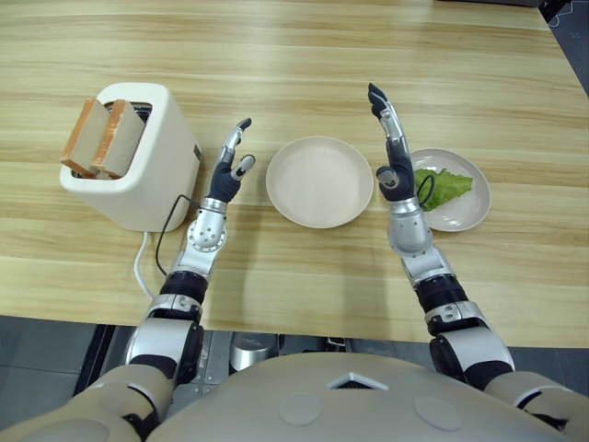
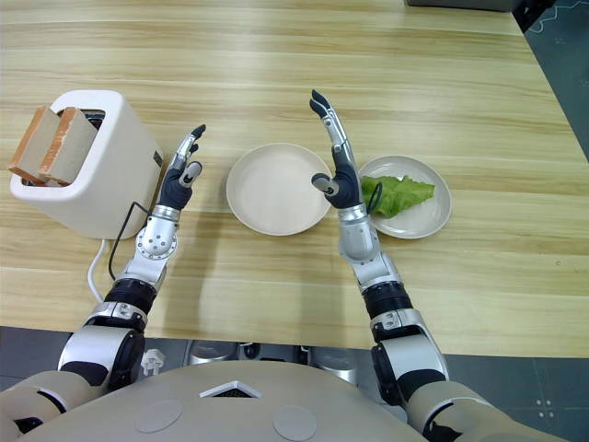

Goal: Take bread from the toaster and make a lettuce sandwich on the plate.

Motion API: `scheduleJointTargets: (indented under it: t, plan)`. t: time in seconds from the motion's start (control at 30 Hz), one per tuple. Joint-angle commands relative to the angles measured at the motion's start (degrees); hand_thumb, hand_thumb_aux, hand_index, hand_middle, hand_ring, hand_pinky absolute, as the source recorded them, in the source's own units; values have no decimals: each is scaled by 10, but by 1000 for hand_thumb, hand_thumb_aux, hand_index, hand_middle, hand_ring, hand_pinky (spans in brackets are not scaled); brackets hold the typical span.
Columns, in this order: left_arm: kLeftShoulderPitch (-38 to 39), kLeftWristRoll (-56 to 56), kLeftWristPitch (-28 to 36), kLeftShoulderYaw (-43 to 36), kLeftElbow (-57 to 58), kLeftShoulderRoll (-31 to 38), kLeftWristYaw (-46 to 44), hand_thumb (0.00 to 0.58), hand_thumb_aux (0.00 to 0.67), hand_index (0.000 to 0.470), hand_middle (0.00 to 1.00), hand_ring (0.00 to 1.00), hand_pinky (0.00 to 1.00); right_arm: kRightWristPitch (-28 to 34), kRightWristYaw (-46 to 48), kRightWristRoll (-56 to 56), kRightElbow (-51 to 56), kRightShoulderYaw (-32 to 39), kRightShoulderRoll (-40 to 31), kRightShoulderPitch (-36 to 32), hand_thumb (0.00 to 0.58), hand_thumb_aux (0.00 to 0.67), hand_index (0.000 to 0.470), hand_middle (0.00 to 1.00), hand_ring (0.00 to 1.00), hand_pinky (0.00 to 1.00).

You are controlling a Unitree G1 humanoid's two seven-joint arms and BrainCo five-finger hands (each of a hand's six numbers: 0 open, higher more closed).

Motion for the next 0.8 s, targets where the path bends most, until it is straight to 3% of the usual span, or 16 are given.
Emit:
scheduleJointTargets:
  t: [0.03, 0.23, 0.33, 0.5, 0.63, 0.8]
  plan:
    - [4, -20, -22, 3, -8, 4, -14, 0, 0, 0, 0, 0, 0, 5, 5, 11, 14, -9, 2, -8, 0, 0, 0, 0, 0, 0]
    - [23, 48, -54, -2, -104, 19, 25, 0, 0, 0, 0, 0, 0, 7, 0, 11, 24, -16, 6, -12, 0, 0, 0, 0, 0, 0]
    - [60, 97, -37, 28, -272, 42, 36, 0, 0, 0, 0, 0, 0, 7, -3, 9, 25, -18, 8, -13, 0, 0, 0, 0, 0, 0]
    - [90, 39, 94, 122, -510, 123, -37, 0, 0, 0, 0, 0, 0, 13, -2, 12, 33, -22, 13, -14, 0, 0, 0, 0, 0, 0]
    - [110, -14, 228, 203, -522, 222, -118, 0, 0, 0, 0, 0, 0, 14, -5, 8, 28, -23, 17, -10, 0, 0, 0, 0, 0, 0]
    - [167, 24, 316, 283, -456, 310, -133, 0, 0, 0, 0, 0, 0, 17, -5, 9, 31, -24, 18, -9, 0, 0, 0, 0, 0, 0]
